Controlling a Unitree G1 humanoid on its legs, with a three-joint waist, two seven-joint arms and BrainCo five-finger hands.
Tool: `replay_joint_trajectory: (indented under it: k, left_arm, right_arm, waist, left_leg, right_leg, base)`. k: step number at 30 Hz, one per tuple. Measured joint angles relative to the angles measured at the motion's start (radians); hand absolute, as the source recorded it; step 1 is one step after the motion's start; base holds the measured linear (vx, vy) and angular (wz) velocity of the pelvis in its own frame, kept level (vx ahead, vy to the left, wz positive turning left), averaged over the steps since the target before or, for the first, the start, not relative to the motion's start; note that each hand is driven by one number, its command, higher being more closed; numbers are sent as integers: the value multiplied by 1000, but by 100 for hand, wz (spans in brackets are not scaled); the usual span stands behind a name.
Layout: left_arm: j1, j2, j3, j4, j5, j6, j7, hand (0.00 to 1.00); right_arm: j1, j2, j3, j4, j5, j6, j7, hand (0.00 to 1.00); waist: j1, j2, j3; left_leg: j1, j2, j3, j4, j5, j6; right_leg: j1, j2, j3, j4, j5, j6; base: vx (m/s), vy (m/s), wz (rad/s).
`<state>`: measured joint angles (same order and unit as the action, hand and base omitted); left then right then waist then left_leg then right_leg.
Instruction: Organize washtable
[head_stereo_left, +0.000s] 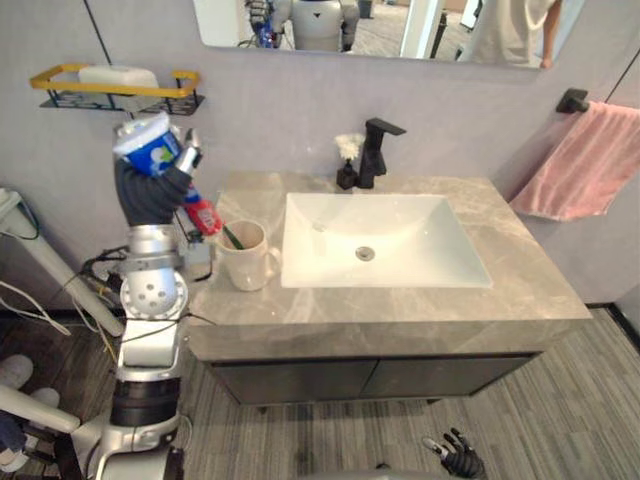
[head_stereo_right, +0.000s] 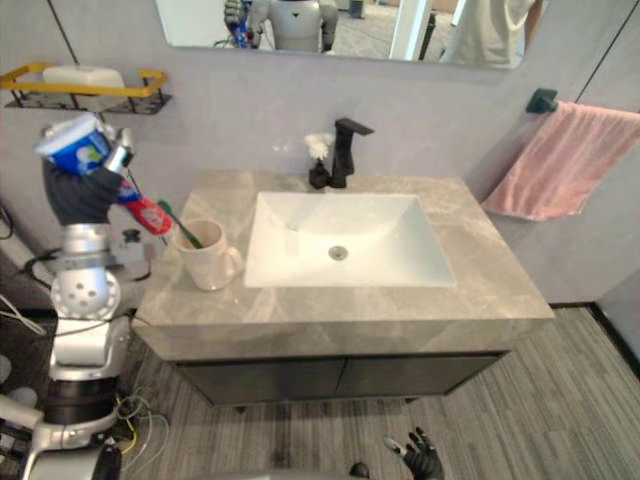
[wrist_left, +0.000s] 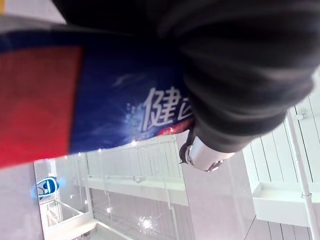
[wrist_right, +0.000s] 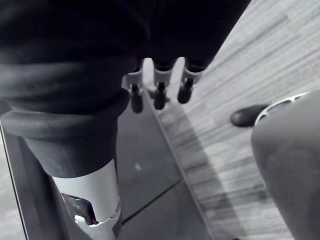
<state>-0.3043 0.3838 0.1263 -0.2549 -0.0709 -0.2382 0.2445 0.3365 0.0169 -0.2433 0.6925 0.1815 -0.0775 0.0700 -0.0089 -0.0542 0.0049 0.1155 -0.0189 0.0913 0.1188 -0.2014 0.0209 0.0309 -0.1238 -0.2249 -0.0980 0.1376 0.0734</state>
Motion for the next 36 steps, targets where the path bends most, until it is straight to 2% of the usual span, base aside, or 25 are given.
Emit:
replay_joint_trajectory:
  k: [4,13,25,36]
  left_arm:
    - [-32,23,8,61,0,1,8,100]
    - [-37,23,35,113,-8,25,17,100]
    - [-76,23,32,150,-8,34,18,100]
    - [-79,20,29,149,-8,34,18,100]
  right_arm:
    - [0,-3,27,1,-27,0,0,0]
    - [-5,-7,28,1,-35,0,0,0]
    - [-5,-7,56,1,-35,0,0,0]
    - [-6,-7,56,2,-36,0,0,0]
  waist:
    - [-2,-15,-1]
    - [-6,-25,3]
    - [-8,-26,6]
    - [-29,-20,10]
  left_leg:
    - [-7,1,0,1,0,0]
    - [-19,1,5,-1,0,0]
    - [-25,0,18,-4,0,0]
    - [-24,0,21,-6,0,0]
  right_leg:
    - [-6,0,1,-2,0,0]
    - [-22,2,7,-4,1,1]
    - [-37,2,17,-4,3,3]
    - [-38,2,24,-5,4,4]
  base:
    - [-25,-7,0]
    - [-2,-2,0]
    - [-6,-7,-3]
    - [0,-1,0]
